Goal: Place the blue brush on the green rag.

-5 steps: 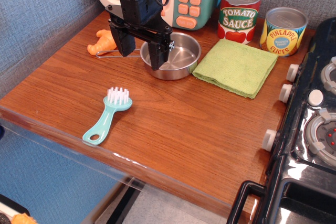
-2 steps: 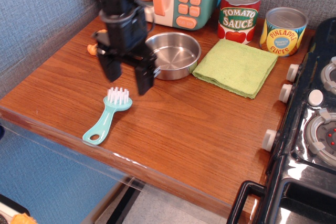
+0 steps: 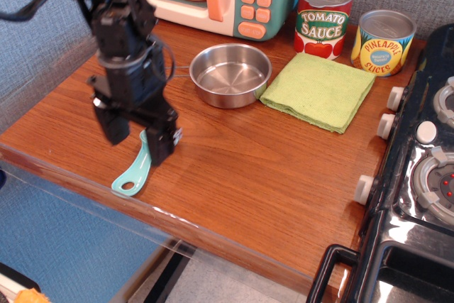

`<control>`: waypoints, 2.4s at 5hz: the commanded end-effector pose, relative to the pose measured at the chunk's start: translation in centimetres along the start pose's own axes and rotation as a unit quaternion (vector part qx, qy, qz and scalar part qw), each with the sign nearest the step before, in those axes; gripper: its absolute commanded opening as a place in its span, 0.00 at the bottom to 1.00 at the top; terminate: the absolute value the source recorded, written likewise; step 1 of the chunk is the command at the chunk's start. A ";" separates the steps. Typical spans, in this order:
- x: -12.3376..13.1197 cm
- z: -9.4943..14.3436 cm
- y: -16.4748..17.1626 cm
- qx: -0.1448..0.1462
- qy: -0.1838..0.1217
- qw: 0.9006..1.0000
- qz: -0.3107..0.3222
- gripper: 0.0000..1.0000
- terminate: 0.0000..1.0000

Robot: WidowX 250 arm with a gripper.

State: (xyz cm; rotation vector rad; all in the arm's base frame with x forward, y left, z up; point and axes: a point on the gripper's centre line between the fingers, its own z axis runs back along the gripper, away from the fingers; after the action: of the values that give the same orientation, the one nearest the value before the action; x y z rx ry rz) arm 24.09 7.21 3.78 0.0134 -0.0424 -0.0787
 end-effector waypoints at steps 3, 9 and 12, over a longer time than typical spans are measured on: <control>2.9 -3.6 -0.7 0.018 0.014 1.000 0.012 1.00 0.00; 9.0 4.0 -7.4 -0.041 -0.081 0.995 -0.034 0.00 0.00; 18.5 4.0 -9.5 -0.047 -0.094 0.994 -0.018 0.00 0.00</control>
State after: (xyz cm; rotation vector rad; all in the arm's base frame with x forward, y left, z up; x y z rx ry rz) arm 41.22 -3.66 6.06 -0.0879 -0.1675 -0.1058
